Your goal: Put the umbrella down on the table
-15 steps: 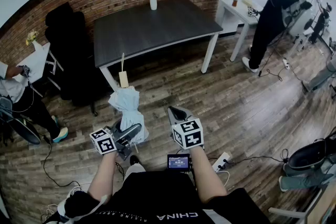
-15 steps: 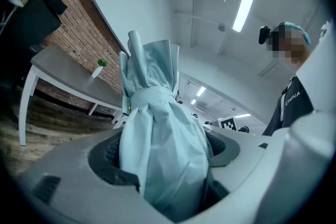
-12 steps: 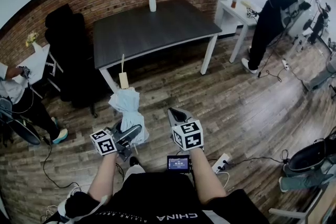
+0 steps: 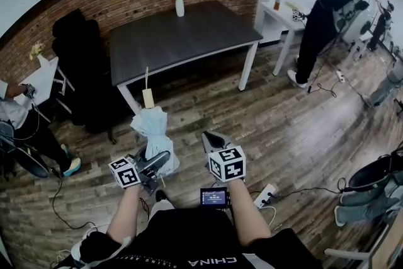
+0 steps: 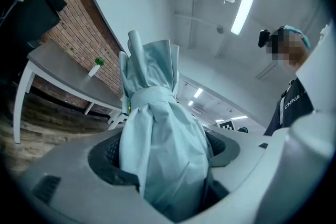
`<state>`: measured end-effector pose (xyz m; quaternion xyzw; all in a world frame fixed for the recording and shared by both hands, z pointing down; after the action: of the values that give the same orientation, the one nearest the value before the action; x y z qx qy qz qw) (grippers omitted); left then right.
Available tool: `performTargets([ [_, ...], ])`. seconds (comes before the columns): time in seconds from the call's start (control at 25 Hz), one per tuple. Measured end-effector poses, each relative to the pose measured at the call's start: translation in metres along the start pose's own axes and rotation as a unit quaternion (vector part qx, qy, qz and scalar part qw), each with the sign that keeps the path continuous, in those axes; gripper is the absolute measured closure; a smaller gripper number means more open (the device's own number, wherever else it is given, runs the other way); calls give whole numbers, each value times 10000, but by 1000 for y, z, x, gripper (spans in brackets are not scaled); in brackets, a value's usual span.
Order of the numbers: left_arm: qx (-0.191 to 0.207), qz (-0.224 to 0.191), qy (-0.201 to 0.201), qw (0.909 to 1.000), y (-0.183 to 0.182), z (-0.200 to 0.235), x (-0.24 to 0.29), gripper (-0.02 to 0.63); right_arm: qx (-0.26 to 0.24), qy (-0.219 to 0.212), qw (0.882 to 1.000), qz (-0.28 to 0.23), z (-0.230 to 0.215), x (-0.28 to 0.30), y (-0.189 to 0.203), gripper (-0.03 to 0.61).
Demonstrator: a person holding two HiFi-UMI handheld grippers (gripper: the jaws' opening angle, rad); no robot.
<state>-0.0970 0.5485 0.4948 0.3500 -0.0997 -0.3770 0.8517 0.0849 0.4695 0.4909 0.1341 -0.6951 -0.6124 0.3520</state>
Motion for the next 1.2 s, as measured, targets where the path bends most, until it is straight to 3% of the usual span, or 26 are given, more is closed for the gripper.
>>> performTargets([
  [1.2,19,72,70,9999,-1,-2,-1,255,34,-54,10000,-63,5,0,-4,570],
])
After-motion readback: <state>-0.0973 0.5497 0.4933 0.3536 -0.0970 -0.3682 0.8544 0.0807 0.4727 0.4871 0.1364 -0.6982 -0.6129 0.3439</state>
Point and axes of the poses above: the fingertips, and each gripper's own axes: x forward along the fingers, z to its left, y out of its underside, the point moved 4 cm from there along -x, backward along the fingers, and after that the axes turned 11 degrees about -x, right-handed, at the moved point
